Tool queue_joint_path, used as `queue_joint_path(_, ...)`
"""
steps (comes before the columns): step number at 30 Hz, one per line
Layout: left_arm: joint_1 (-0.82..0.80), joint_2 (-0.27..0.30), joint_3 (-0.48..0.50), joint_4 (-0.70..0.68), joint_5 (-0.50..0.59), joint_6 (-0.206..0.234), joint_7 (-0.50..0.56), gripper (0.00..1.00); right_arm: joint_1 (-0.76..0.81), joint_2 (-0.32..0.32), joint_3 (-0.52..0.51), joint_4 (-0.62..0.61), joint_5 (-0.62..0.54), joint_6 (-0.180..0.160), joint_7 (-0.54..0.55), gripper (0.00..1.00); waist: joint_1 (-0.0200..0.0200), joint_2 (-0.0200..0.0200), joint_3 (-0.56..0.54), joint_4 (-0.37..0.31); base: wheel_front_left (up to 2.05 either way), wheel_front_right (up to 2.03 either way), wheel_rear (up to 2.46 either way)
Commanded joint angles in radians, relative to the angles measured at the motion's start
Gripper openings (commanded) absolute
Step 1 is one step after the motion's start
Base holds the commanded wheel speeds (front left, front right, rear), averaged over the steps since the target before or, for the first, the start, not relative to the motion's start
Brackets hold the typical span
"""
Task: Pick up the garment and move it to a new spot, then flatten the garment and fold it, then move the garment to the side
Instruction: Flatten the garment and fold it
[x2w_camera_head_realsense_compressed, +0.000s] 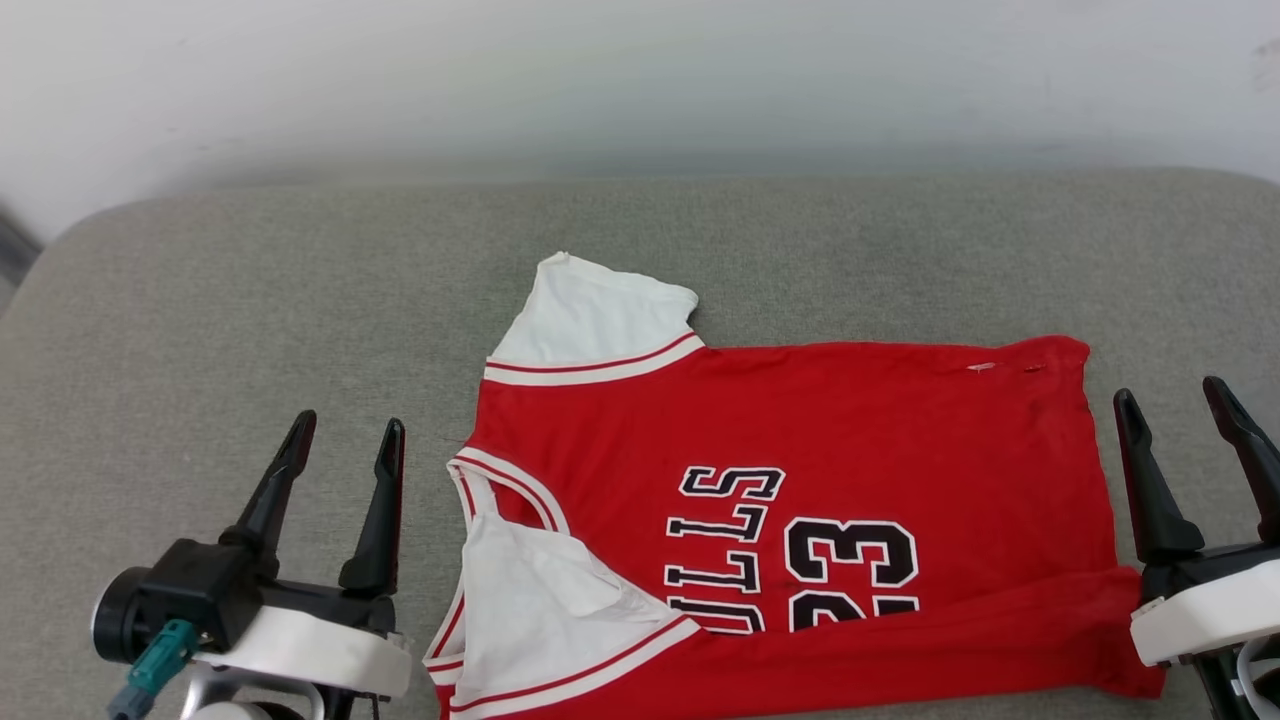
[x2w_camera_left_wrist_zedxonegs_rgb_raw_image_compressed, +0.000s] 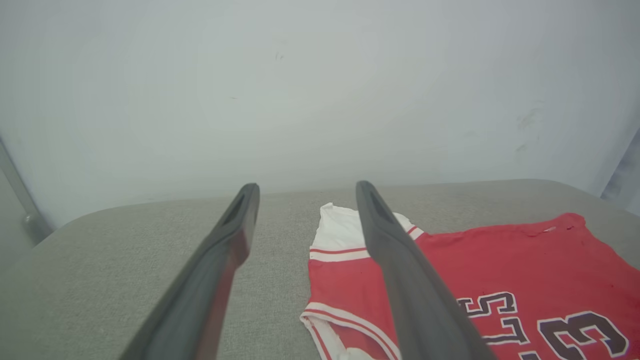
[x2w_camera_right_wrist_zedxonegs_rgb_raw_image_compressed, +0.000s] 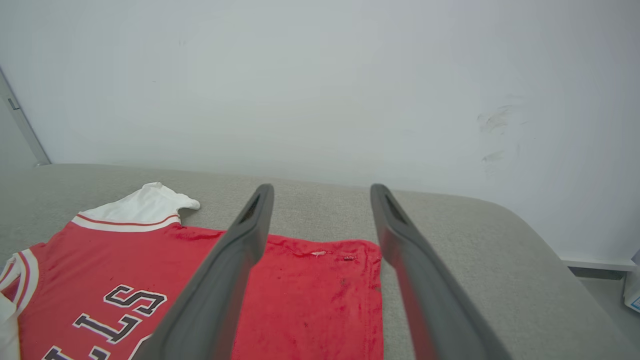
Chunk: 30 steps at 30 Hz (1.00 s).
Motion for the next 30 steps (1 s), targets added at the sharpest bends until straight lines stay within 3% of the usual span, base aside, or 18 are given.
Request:
queue_joint_path(1, 0.005, -0.006, 0.013, 0.005, 0.004, -0.015, -0.004, 1.0, -0.002, 0.005, 0.005, 0.002, -0.001, -0.001, -0.013, 1.0, 0.0, 0.0, 0.012, -0.01, 0.0, 0.0, 0.0)
queue_joint_path(8, -0.131, 0.043, 0.032, 0.037, -0.005, -0.137, 0.021, 1.0, -0.054, -0.006, 0.027, -0.032, 0.004, -0.001, -0.048, 1.0, 0.0, 0.0, 0.124, -0.054, 0.0, 0.0, 0.0)
queue_joint_path(14, -0.358, 0.126, 0.018, 0.081, -0.065, -0.229, 0.212, 1.0, -0.103, -0.006, 0.03, -0.07, -0.012, -0.001, -0.052, 1.0, 0.0, 0.0, 0.242, -0.106, 0.0, 0.0, 0.0)
queue_joint_path(19, -0.564, 0.208, -0.025, 0.137, -0.136, -0.266, 0.422, 1.0, -0.148, 0.008, 0.045, -0.089, -0.02, -0.001, -0.066, 1.0, 0.0, 0.0, 0.328, -0.159, 0.0, 0.0, 0.0)
queue_joint_path(30, -0.912, 0.333, -0.143, 0.366, -0.375, -0.275, 0.974, 1.0, -0.205, 0.033, 0.116, -0.057, -0.02, -0.001, -0.105, 1.0, 0.0, 0.0, 0.449, -0.261, 0.0, 0.0, 0.0)
